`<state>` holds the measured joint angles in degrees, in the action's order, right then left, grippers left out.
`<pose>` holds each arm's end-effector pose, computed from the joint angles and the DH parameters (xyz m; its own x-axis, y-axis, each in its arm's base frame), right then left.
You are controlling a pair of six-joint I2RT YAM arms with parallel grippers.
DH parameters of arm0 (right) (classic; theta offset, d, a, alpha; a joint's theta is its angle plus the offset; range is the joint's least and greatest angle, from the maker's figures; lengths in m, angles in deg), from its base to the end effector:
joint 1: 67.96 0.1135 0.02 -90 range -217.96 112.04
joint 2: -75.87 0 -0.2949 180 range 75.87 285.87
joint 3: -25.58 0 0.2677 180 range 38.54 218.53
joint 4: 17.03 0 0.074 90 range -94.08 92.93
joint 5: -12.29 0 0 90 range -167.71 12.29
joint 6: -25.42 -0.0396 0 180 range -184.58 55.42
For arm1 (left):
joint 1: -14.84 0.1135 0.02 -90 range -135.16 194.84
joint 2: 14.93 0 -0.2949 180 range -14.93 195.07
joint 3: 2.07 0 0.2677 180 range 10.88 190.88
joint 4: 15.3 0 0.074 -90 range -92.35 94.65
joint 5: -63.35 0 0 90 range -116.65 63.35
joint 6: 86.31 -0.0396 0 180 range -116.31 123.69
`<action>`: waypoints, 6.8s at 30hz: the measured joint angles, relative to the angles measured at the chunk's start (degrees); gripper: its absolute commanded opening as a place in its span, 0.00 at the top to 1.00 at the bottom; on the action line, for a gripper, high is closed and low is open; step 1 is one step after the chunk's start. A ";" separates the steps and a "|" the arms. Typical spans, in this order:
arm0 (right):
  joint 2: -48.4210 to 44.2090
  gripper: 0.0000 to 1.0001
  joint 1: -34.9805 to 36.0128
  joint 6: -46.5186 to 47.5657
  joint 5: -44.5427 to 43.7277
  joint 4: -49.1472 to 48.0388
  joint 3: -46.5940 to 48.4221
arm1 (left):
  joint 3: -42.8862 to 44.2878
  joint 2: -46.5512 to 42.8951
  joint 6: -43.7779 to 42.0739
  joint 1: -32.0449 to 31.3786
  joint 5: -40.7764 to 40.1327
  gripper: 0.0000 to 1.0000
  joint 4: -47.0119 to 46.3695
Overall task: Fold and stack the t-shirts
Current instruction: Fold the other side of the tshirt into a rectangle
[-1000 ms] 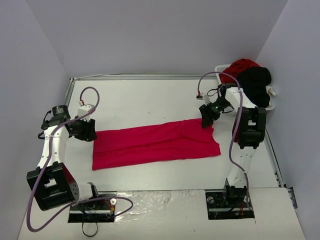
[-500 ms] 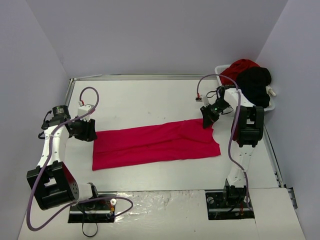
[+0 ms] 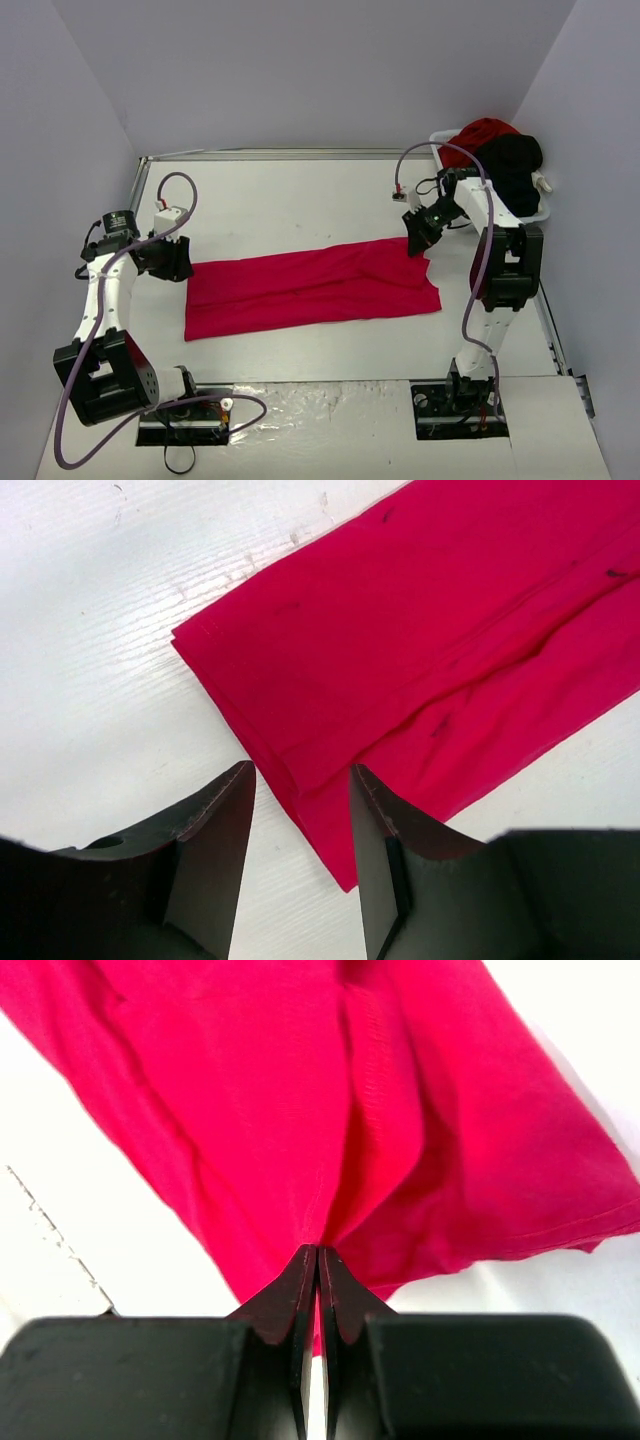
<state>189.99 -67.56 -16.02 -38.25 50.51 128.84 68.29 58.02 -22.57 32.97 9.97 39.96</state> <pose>0.4243 0.0281 0.2298 -0.5485 -0.5826 -0.5998 -0.8225 0.5053 0.2613 0.2518 0.0576 0.2938 -0.6986 0.1449 -0.7007 0.4026 0.8892 -0.2175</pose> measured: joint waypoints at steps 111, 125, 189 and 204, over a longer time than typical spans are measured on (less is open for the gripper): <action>-4.52 0.60 20.65 -2.58 2.05 1.86 -12.17 | -1.81 -5.42 0.57 0.00 1.09 0.59 -1.84; -3.48 0.60 17.81 -7.28 -0.55 -3.32 -11.26 | -1.81 -5.68 0.57 0.00 1.49 0.59 -1.84; -4.48 0.81 16.57 -3.37 -3.28 2.45 -7.02 | -2.05 -6.93 0.57 0.00 2.16 0.59 -1.88; 1.33 0.81 25.46 -5.92 -4.63 -0.66 -7.06 | -2.89 -6.93 0.57 0.00 2.19 0.59 -1.97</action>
<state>191.33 -42.09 -21.95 -42.88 49.86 121.78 65.40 51.09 -22.01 32.97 12.15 37.99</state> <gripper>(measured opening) 0.185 0.412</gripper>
